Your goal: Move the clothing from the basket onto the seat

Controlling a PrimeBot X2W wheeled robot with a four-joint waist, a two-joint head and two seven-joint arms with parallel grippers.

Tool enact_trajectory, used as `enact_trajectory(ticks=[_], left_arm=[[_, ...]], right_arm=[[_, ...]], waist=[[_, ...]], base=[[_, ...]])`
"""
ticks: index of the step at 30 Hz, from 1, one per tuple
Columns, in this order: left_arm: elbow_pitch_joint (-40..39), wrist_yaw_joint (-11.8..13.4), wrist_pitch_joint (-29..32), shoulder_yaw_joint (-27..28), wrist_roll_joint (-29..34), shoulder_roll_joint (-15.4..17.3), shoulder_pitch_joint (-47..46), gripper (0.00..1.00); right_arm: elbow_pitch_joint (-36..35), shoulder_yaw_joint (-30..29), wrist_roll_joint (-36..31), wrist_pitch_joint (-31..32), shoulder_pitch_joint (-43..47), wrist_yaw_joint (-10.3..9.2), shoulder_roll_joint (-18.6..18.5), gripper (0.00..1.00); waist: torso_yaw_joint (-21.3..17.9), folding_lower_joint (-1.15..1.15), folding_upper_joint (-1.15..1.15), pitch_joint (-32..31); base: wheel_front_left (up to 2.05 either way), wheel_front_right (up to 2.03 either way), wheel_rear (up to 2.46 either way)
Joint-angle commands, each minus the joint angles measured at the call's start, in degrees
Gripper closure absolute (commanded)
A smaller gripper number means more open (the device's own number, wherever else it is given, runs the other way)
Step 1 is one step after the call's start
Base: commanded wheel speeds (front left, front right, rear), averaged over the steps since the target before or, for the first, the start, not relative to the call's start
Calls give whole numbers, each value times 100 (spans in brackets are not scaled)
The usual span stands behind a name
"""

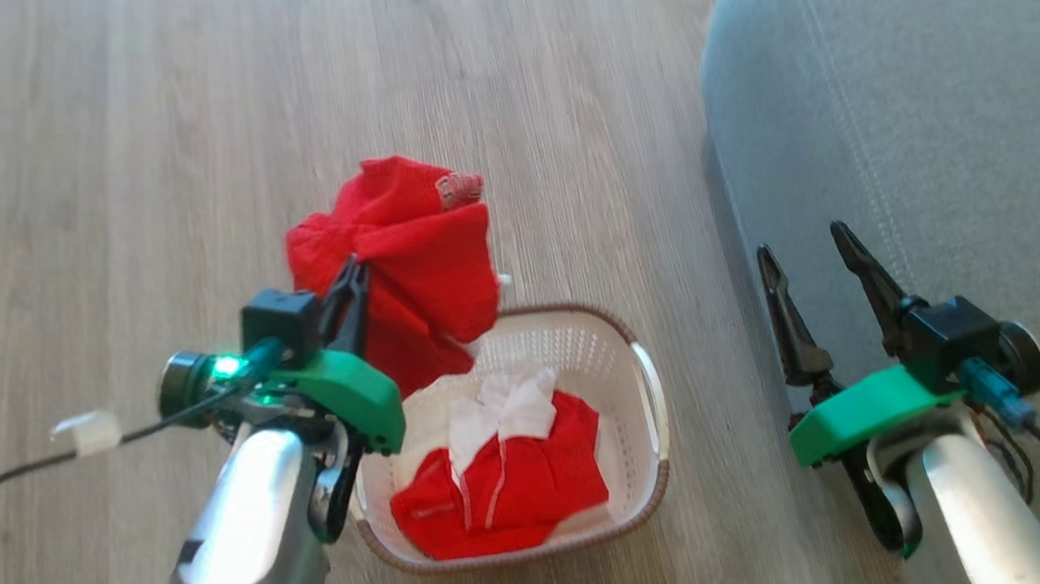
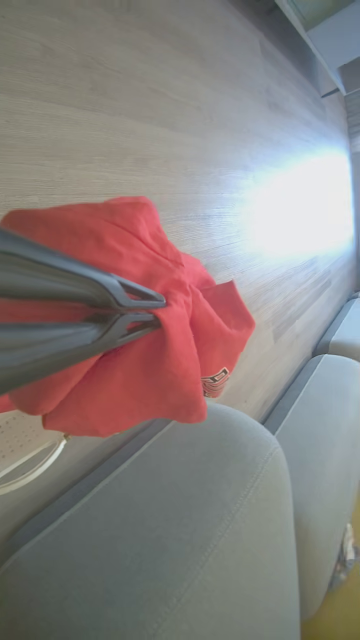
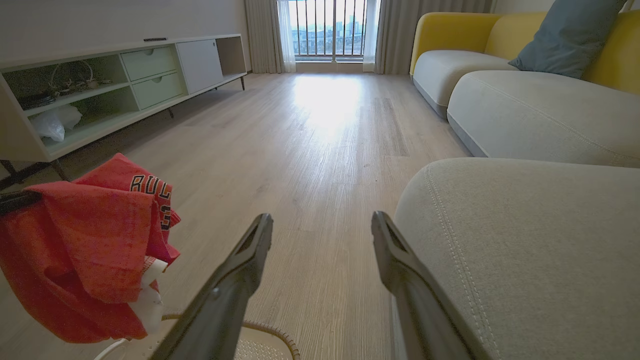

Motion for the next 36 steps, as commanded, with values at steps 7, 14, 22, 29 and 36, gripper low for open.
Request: enact_trajectory(ticks=[7,14,22,29,36], left_arm=[[-1550,97,-79,918,221,77,649,100],[-3022,-27,-79,1541,433,-73,1367,100],[-4326,-307,-80,1949,527,-176,1496,100],[-4391,-796,-80,1331,395,-181,1343,100],[-4084,-998,-80,520,327,-182,1249,100]], right_arm=[[-79,174,60,-37,319,0,-42,0],[-74,262,137,-37,582,0,-42,0],[-92,335,46,-37,652,0,-42,0],[-172,406,29,-37,683,0,-63,0],[-233,459,34,-37,681,0,-59,0]], waist=[[45,1,0,-789],[-38,1,0,-1129],[-40,1,0,-1188],[15,1,0,-1205],[35,1,0,-1173]], base=[[0,0,0],[0,0,0],[0,0,0],[0,0,0],[0,0,0]])
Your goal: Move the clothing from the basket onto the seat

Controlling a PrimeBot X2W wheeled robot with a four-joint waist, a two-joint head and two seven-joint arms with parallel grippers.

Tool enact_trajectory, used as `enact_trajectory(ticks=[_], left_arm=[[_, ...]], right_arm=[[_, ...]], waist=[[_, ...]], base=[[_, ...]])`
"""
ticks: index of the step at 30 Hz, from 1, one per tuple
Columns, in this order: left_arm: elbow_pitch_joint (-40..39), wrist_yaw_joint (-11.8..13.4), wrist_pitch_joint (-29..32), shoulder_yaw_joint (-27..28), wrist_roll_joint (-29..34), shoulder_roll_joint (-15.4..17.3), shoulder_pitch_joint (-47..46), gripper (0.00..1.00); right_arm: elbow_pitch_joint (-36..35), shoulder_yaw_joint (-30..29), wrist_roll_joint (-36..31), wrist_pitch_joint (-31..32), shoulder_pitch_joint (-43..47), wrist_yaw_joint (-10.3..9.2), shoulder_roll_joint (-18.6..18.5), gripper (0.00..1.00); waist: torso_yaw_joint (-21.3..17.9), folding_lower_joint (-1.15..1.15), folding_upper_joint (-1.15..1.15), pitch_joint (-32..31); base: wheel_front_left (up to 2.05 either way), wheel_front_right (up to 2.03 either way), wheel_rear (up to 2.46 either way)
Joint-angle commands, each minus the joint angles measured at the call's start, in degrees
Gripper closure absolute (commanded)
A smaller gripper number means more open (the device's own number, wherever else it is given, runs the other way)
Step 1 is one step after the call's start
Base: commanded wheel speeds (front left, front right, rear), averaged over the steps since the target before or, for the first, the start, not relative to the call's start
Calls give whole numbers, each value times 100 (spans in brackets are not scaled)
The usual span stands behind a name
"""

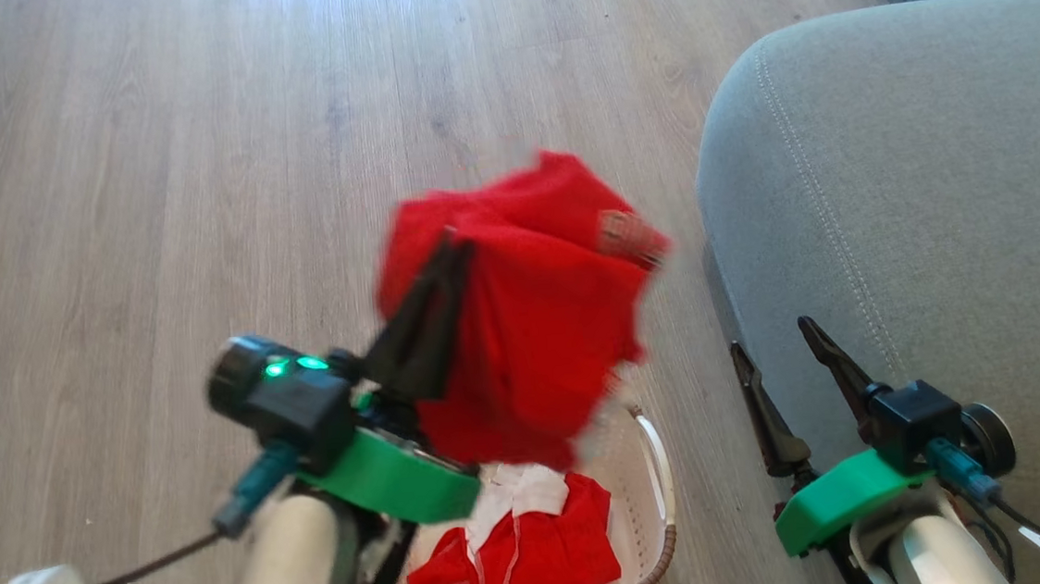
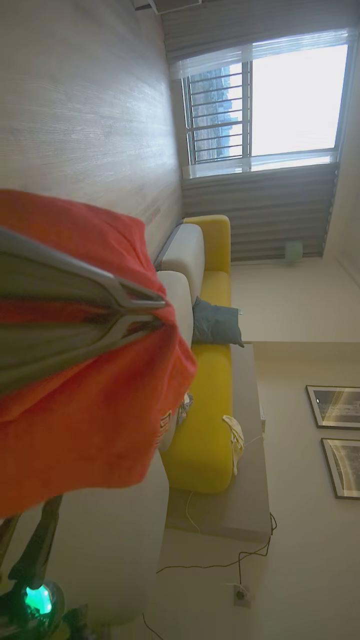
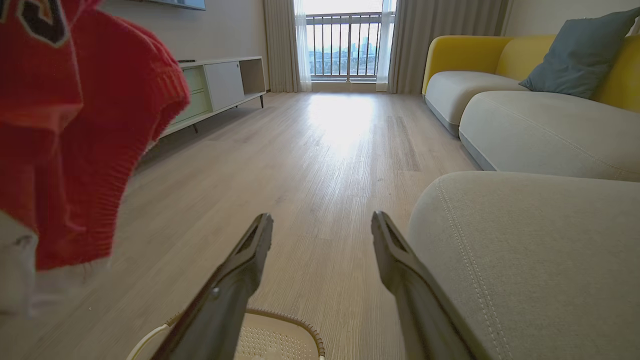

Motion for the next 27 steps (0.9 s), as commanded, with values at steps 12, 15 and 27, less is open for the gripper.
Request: enact_trajectory(ticks=[12,15,27], left_arm=[[-101,-49,-29,22,11,34,-430,100],[-79,-49,-29,66,15,34,-437,100],[170,-50,-29,190,61,70,-428,100]], right_arm=[[-259,187,-20,-37,-155,0,-51,0],[-298,264,47,-37,-166,0,-53,0],[-1141,1990,708,-37,-291,0,-986,0]], waist=[[-51,1,0,62],[-62,1,0,66],[-88,1,0,97]], base=[[0,0,0],[0,0,0],[0,0,0]])
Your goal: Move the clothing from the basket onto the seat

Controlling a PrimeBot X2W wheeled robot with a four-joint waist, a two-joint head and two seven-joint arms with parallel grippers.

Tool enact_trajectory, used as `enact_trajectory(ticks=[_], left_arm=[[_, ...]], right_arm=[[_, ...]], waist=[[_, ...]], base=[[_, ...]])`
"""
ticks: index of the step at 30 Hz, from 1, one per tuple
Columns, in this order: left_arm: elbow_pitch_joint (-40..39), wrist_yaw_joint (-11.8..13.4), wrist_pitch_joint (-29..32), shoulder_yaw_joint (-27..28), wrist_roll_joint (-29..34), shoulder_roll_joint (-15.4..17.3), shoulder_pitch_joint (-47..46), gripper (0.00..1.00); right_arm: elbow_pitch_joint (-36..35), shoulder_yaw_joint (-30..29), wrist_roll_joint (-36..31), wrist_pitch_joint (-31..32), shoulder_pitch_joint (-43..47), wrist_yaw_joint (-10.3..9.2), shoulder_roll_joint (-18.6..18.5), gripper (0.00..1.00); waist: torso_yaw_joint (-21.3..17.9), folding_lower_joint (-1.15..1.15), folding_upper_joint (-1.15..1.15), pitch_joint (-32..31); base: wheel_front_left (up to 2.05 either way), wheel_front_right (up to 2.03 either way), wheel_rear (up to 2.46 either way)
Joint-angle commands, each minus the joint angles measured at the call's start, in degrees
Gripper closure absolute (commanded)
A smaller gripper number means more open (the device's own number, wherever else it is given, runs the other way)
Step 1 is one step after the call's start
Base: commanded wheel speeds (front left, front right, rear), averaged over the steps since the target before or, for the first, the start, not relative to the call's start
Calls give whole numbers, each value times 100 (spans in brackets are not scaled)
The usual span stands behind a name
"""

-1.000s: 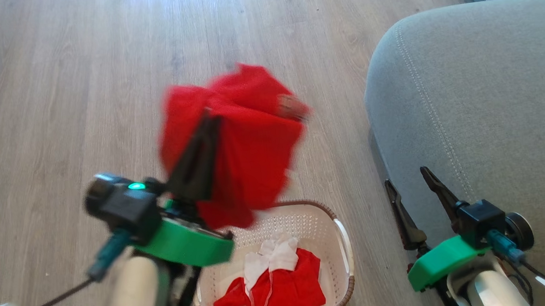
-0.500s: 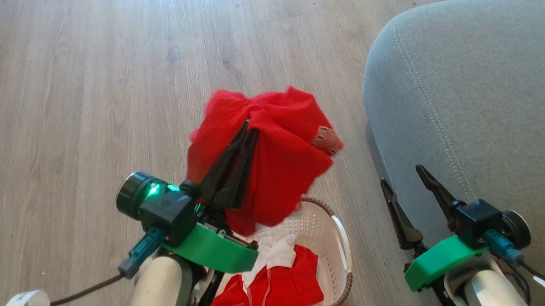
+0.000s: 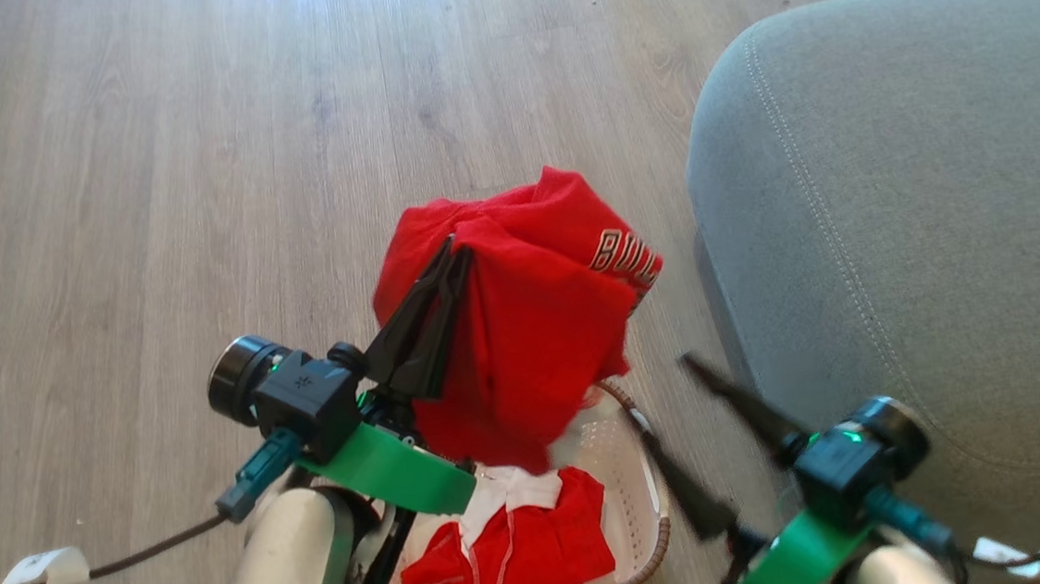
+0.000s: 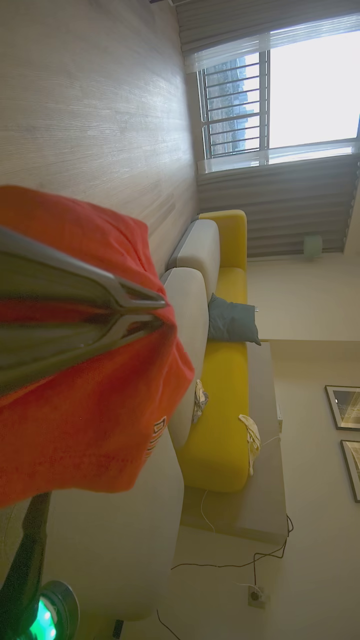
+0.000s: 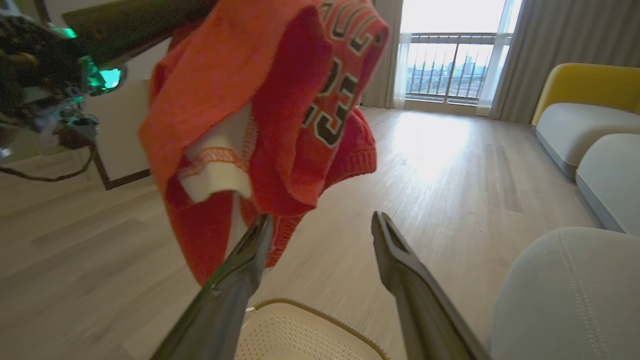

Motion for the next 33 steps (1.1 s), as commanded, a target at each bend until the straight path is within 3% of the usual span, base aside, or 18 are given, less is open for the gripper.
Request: enact_trajectory(ticks=[1,5,8,21,33], left_arm=[[-171,-6,-29,216,46,57,-330,100],[-152,-6,-29,151,75,90,-352,100],[-147,-6,-29,97,85,112,-360,100],[-249,-6,-29,-408,24,212,-429,100],[-323,-6,-29,-1223,-167,372,-522,100]], right_arm=[[-376,481,128,-37,-314,0,-278,0],[-711,1155,354,-37,-504,0,-744,0],[-811,1236,458,-37,-615,0,-907,0],[-433,913,440,-37,-815,0,-853,0],[-218,1620,909,-37,-1374,0,-1030,0]], waist=[[6,0,0,17],[24,0,0,50],[41,0,0,73],[182,0,0,132],[254,0,0,144]], base=[[0,0,0],[0,0,0],[0,0,0],[0,0,0],[0,0,0]])
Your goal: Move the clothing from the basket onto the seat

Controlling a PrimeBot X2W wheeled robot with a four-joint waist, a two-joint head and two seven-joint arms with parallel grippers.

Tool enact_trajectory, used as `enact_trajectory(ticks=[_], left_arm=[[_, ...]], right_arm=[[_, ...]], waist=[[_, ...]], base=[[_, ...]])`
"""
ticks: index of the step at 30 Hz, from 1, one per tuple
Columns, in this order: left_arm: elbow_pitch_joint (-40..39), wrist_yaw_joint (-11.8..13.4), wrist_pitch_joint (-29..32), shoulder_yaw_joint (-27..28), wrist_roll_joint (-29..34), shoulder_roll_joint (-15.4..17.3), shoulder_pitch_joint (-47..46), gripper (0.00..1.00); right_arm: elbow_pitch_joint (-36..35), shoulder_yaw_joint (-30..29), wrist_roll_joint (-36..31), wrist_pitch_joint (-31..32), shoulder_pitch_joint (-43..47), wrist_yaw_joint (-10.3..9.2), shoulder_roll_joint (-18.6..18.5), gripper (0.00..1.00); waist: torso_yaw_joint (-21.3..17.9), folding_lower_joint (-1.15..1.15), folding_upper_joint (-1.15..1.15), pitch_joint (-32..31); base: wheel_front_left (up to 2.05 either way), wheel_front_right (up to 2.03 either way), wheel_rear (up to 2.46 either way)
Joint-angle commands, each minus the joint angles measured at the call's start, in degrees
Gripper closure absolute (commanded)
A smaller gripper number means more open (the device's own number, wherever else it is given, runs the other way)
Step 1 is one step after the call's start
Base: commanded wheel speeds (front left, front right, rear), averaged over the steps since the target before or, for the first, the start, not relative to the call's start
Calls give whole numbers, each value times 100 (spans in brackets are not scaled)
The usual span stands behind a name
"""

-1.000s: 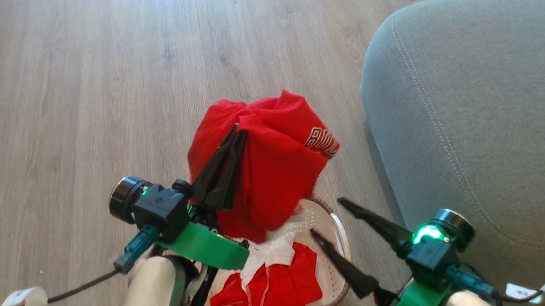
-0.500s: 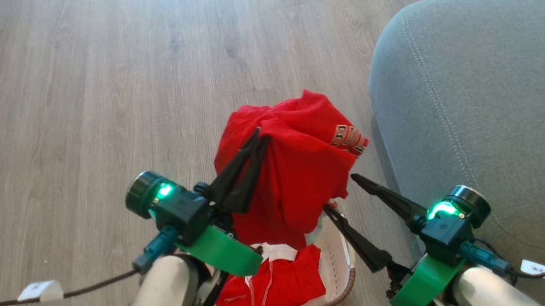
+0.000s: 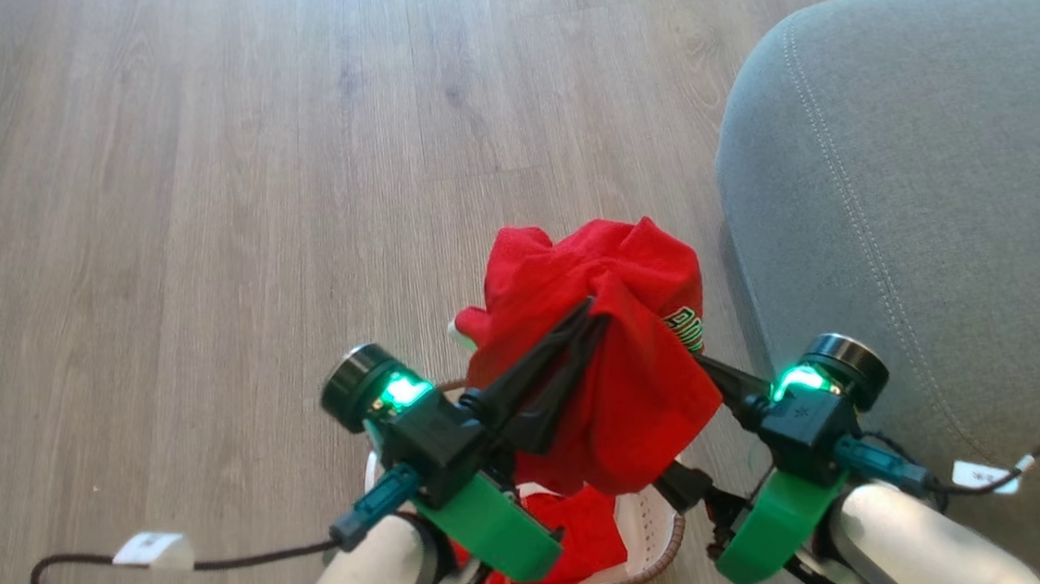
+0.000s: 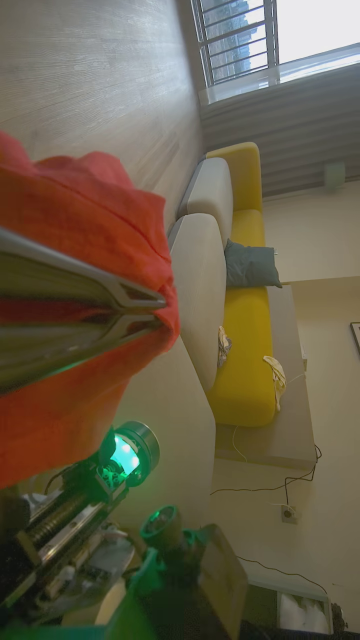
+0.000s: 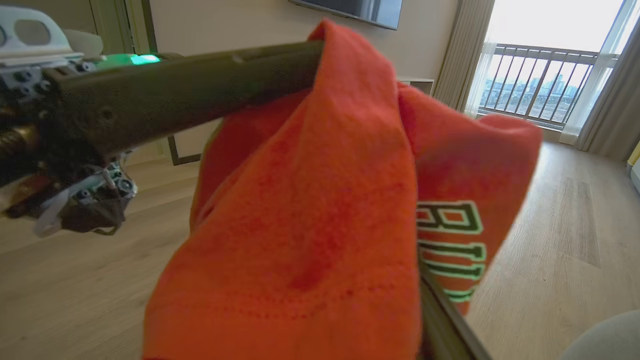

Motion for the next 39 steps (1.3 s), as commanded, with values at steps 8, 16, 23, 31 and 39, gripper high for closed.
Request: enact_trajectory(ticks=[8,16,23,31,39], left_arm=[[-194,-6,-29,-189,-180,89,-406,100],[-59,-6,-29,-387,-290,128,-402,100],[-3,-6,-29,-399,-326,125,-375,100],[4,-7,-29,-381,-455,92,-364,100],[-78,-7,-29,-254,-343,91,-345,0]], right_arm=[[344,129,-131,-37,-423,-1,152,0],[412,127,-176,-37,-354,-1,473,41],[257,-102,-296,-37,-239,-1,582,100],[95,-449,-441,-37,-68,-1,737,100],[16,-935,-624,-37,75,-1,930,100]], waist=[[70,0,0,-43],[119,0,0,-94],[135,0,0,-125],[143,0,0,-139],[139,0,0,-124]], base=[[0,0,0],[0,0,0],[0,0,0],[0,0,0],[0,0,0]])
